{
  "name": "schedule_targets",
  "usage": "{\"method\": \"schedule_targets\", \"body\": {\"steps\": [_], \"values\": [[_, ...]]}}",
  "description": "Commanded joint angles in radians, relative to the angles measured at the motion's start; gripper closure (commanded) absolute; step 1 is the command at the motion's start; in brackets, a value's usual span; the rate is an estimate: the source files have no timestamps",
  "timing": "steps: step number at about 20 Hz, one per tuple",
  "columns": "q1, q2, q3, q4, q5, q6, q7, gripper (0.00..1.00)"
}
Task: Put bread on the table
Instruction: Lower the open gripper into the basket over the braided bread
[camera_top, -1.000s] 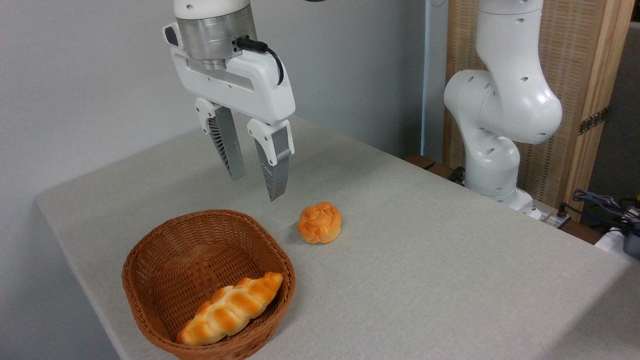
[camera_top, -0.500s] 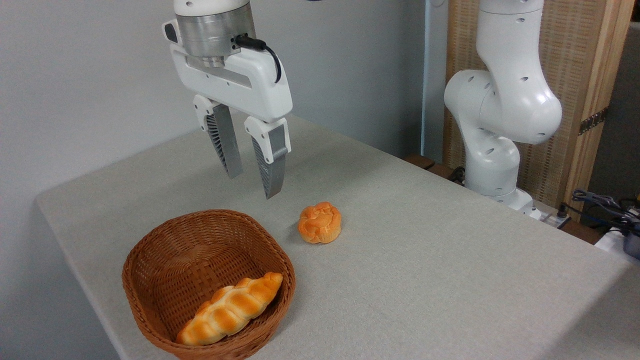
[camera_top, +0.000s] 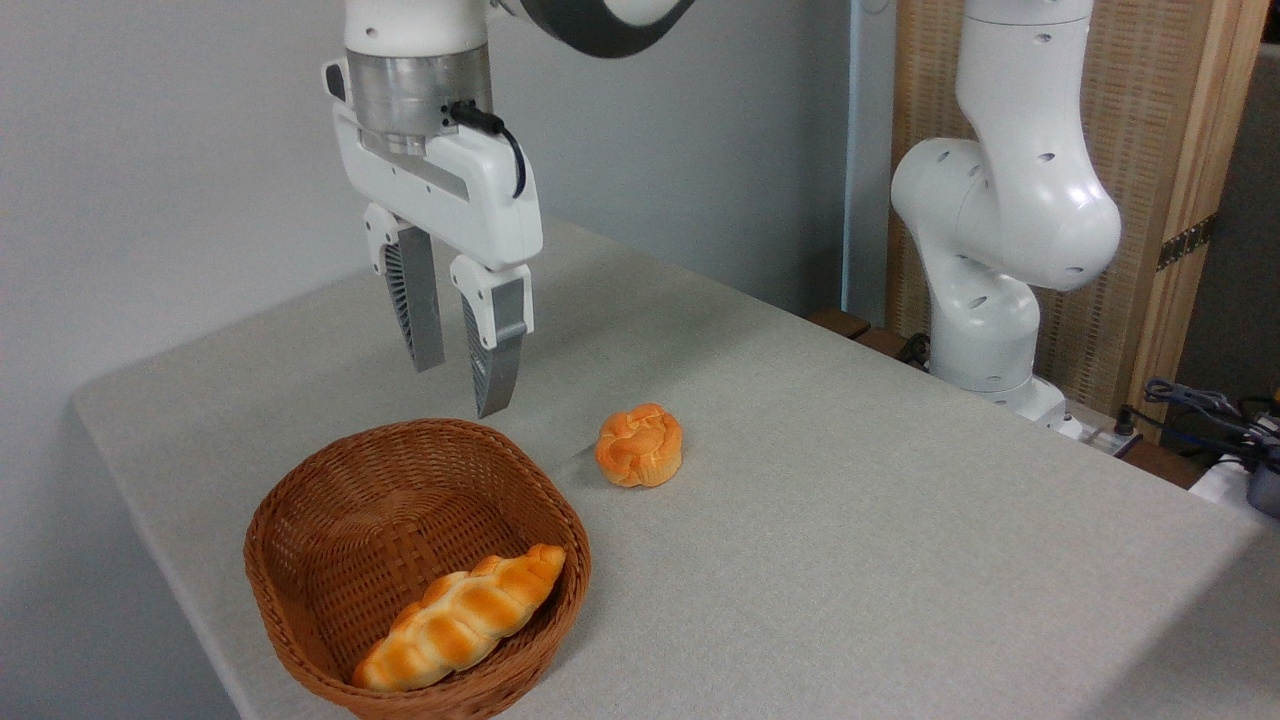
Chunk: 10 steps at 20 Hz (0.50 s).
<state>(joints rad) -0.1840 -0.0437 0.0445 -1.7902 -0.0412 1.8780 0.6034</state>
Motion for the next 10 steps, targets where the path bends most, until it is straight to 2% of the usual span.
{"method": "schedule_targets", "body": {"steps": [1,7,10], "values": [[-0.003,-0.012,0.02,-0.032,-0.005,0.033,0.016,0.0],[0.006,-0.008,0.075,-0.066,-0.002,0.039,0.058,0.0],[0.006,0.008,0.078,-0.112,-0.005,0.114,0.05,0.0]]}}
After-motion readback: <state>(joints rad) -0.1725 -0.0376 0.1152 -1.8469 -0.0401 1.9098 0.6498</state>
